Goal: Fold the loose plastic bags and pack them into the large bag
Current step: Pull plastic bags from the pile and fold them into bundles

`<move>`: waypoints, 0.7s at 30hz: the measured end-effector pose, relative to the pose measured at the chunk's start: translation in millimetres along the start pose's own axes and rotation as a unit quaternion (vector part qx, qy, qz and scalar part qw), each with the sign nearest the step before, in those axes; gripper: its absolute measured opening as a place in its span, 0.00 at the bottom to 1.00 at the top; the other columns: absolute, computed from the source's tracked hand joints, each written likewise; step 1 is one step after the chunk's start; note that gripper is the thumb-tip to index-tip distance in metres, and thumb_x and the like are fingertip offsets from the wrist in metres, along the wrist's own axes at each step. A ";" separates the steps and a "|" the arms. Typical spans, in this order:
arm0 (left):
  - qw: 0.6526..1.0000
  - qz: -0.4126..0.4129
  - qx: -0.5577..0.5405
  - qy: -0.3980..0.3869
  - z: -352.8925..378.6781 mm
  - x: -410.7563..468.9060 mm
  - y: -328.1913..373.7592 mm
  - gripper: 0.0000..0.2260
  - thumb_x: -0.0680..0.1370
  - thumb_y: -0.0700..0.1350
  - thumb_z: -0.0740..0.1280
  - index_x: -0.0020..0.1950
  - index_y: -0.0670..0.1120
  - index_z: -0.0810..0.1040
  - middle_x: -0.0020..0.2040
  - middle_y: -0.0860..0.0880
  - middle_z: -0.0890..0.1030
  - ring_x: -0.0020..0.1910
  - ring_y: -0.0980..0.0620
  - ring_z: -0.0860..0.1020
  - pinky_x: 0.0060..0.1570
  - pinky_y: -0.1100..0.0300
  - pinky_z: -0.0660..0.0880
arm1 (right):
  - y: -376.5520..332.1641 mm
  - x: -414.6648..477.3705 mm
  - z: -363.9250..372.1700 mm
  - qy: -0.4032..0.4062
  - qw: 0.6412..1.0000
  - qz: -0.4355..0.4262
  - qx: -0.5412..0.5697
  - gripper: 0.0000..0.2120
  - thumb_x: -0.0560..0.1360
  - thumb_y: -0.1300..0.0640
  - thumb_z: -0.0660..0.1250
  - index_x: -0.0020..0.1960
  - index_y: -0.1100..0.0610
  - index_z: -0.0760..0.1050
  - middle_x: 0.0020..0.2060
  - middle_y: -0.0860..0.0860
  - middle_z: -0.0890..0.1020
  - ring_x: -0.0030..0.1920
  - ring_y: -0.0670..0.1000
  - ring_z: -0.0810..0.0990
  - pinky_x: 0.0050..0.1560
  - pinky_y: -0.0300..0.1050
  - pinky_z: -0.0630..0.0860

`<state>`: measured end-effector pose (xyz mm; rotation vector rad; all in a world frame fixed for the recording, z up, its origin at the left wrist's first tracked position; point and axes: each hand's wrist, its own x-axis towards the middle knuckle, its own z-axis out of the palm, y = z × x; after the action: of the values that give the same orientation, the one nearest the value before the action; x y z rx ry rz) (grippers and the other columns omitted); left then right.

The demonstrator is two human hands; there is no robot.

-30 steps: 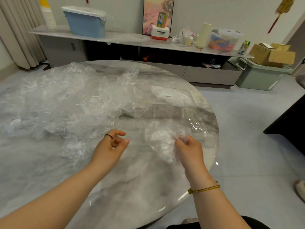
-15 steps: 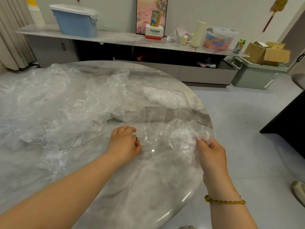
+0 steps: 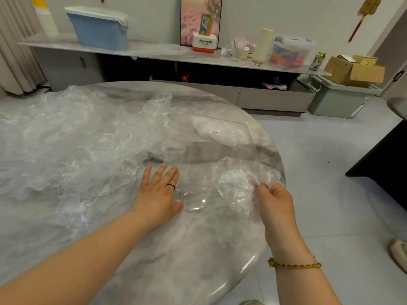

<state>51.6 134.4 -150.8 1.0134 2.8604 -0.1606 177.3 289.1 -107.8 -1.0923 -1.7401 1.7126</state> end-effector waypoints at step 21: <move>0.919 0.099 -0.375 0.071 -60.2 -73.1 -26.6 0.38 0.75 0.36 0.65 0.61 0.68 0.42 0.57 0.80 0.39 0.50 0.69 0.67 0.50 0.74 0.69 | -25.2 -46.2 52.0 -0.269 0.856 -0.222 -0.382 0.17 0.76 0.66 0.54 0.63 0.58 0.68 0.50 0.54 0.78 0.51 0.50 0.77 0.49 0.40 0.71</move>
<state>87.6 76.5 -79.9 1.1280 2.5108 0.9776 157.6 223.4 -80.0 -0.3739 -2.8953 1.0788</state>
